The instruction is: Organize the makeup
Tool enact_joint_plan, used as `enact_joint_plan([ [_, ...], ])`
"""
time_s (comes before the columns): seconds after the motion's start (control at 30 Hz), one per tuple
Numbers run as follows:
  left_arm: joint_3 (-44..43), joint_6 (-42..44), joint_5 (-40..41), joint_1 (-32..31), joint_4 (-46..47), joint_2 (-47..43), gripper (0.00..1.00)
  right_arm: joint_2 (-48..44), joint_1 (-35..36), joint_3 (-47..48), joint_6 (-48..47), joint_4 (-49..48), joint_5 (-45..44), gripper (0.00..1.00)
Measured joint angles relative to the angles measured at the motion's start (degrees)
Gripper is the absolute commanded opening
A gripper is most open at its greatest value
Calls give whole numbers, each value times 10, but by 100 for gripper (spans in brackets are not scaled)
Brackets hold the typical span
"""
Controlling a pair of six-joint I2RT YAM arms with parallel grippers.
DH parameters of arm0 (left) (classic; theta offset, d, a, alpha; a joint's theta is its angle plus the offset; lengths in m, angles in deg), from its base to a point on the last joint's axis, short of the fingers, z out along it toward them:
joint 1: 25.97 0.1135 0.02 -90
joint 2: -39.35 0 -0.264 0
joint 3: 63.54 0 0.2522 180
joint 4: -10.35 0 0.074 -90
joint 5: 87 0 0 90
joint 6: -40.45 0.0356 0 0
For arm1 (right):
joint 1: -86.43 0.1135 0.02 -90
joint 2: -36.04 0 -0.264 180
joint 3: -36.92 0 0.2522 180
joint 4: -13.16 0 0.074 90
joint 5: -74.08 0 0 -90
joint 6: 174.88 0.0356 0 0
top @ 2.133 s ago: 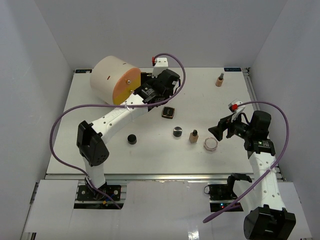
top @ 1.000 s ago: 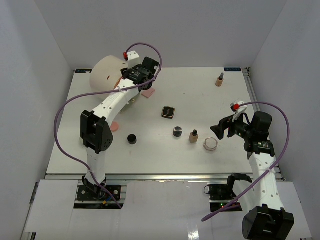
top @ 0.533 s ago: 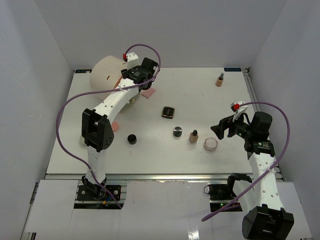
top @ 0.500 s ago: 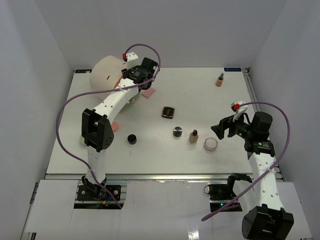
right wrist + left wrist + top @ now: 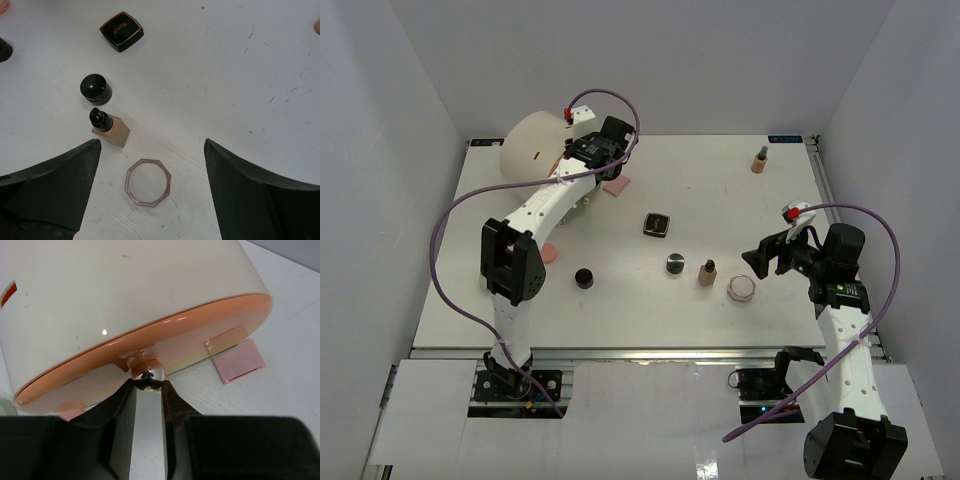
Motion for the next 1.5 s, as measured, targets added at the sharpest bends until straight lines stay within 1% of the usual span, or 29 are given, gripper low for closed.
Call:
enact_joint_plan([
  [0.17, 26, -9, -26, -4, 7, -22, 11, 0, 0, 0, 0, 0, 0, 90],
  [0.37, 51, -19, -47, -32, 11, -40, 11, 0, 0, 0, 0, 0, 0, 90],
  [0.47, 60, -23, -50, -50, 11, -43, 36, 0, 0, 0, 0, 0, 0, 90],
  [0.5, 63, -25, -50, -55, 12, -44, 46, 0, 0, 0, 0, 0, 0, 90],
  [0.53, 65, -27, -49, -59, 12, -44, 58, 0, 0, 0, 0, 0, 0, 90],
  [0.57, 66, -28, -47, -62, 12, -44, 67, 0, 0, 0, 0, 0, 0, 90],
  [0.6, 66, -25, -43, -62, 12, -44, 74, 0, 0, 0, 0, 0, 0, 90],
  [0.63, 66, -22, -38, -63, 13, -45, 76, 0, 0, 0, 0, 0, 0, 90],
  [0.87, 54, 11, 9, -49, 18, -45, 76, 0, 0, 0, 0, 0, 0, 90],
  [1.13, 19, 45, 33, -25, 37, -34, 70, 0, 0, 0, 0, 0, 0, 90],
  [1.37, -8, 66, 35, -12, 45, -9, 59, 0, 0, 0, 0, 0, 0, 90],
  [1.5, -11, 70, 33, -8, 45, 2, 55, 0, 0, 0, 0, 0, 0, 90],
])
